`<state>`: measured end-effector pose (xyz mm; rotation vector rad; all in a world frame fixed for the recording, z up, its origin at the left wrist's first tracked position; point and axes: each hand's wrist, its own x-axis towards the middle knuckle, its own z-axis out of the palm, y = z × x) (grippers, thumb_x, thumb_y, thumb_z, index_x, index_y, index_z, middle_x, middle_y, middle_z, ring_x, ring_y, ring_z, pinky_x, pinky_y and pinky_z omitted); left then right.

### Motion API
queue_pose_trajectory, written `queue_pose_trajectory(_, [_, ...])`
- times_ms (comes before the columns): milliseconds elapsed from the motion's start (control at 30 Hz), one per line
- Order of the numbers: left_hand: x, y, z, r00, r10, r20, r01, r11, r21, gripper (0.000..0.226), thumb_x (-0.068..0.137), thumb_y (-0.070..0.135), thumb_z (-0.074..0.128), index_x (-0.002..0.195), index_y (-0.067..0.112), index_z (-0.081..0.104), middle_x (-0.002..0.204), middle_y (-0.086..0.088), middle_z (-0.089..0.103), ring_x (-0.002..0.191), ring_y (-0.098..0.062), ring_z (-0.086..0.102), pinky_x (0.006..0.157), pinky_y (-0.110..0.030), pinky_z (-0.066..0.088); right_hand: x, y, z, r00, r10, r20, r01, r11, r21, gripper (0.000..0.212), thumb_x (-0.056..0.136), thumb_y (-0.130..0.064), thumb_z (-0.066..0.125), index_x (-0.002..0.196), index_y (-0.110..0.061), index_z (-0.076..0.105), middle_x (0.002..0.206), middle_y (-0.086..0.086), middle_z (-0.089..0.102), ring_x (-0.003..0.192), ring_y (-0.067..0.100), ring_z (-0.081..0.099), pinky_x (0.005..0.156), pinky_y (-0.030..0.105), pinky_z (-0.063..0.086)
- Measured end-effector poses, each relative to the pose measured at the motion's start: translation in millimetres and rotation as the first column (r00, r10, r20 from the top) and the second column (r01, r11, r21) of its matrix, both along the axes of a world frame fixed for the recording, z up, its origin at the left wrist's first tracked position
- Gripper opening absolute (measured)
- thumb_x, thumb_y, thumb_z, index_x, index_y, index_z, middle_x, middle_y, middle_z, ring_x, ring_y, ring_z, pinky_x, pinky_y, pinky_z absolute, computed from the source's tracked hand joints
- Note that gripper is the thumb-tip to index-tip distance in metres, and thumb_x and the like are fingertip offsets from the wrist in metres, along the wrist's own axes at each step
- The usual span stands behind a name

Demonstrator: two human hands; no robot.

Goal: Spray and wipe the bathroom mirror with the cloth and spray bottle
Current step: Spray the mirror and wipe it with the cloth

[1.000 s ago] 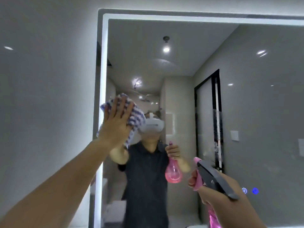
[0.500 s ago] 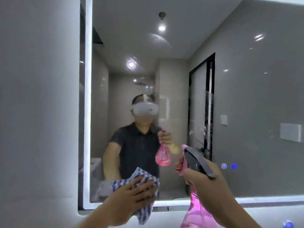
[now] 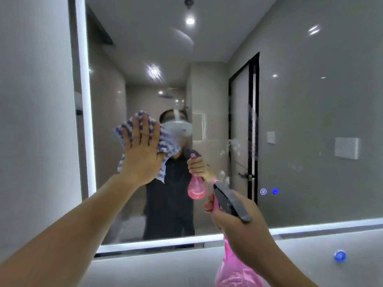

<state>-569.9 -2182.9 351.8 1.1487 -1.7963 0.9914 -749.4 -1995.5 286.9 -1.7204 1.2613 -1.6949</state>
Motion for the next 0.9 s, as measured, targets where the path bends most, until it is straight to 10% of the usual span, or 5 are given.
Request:
queue_pose_trajectory(267, [6, 15, -103, 0.476, -0.029, 0.879, 0.025, 0.999, 0.019, 0.057, 0.077, 0.041, 0.041, 0.132, 0.031, 0.049, 0.138, 0.008, 0.052, 0.129, -0.016, 0.044, 0.111, -0.047, 0.006, -50, 0, -3, 0.984, -0.161, 0.08, 0.156, 0.985, 0.069, 0.027, 0.06, -0.017, 0.056, 0.08, 0.001, 0.063, 0.082, 0.028, 0.063, 0.065, 0.022, 0.049, 0.062, 0.033, 0.041])
queue_pose_trajectory(400, [-14, 12, -27, 0.835, 0.033, 0.549, 0.057, 0.988, -0.146, 0.059, 0.086, 0.032, 0.037, 0.142, 0.016, 0.029, 0.149, -0.013, 0.034, 0.136, -0.035, 0.029, 0.112, -0.056, 0.023, -71, -6, 21, 0.985, -0.16, 0.071, 0.157, 0.987, 0.045, 0.016, 0.073, -0.003, 0.055, 0.08, 0.011, 0.054, 0.064, 0.017, 0.049, 0.061, 0.02, 0.04, 0.06, 0.035, 0.035])
queue_pose_trajectory(533, [-39, 10, 23, 0.985, 0.119, 0.122, -0.121, 0.993, 0.005, 0.071, 0.097, 0.035, 0.03, 0.138, 0.018, -0.026, 0.148, -0.015, -0.031, 0.136, -0.031, -0.031, 0.114, -0.046, -0.015, -83, -9, 36, 0.985, -0.147, 0.094, 0.143, 0.988, 0.053, 0.012, 0.071, 0.0, 0.053, 0.07, 0.011, 0.05, 0.063, 0.013, 0.047, 0.064, 0.023, 0.043, 0.062, 0.041, 0.039])
queue_pose_trajectory(767, [-30, 24, -100, 0.611, -0.05, 0.79, 0.057, 0.998, 0.019, 0.06, 0.082, 0.042, 0.033, 0.14, 0.026, 0.038, 0.155, -0.002, 0.022, 0.143, -0.027, 0.016, 0.11, -0.046, 0.009, -89, 0, 11, 0.992, -0.115, 0.053, 0.104, 0.979, 0.178, 0.027, 0.071, 0.0, 0.052, 0.093, 0.014, 0.051, 0.073, 0.018, 0.052, 0.071, 0.024, 0.046, 0.064, 0.041, 0.04])
queue_pose_trajectory(900, [-12, 13, -45, 0.862, 0.028, 0.506, 0.058, 0.986, -0.153, 0.051, 0.091, 0.03, 0.035, 0.138, 0.011, 0.038, 0.143, -0.017, 0.044, 0.134, -0.036, 0.032, 0.112, -0.05, 0.01, -83, 7, 6, 0.993, -0.122, -0.005, 0.12, 0.966, 0.228, 0.034, 0.056, -0.015, 0.05, 0.08, 0.01, 0.054, 0.068, 0.014, 0.051, 0.067, 0.022, 0.047, 0.063, 0.037, 0.037])
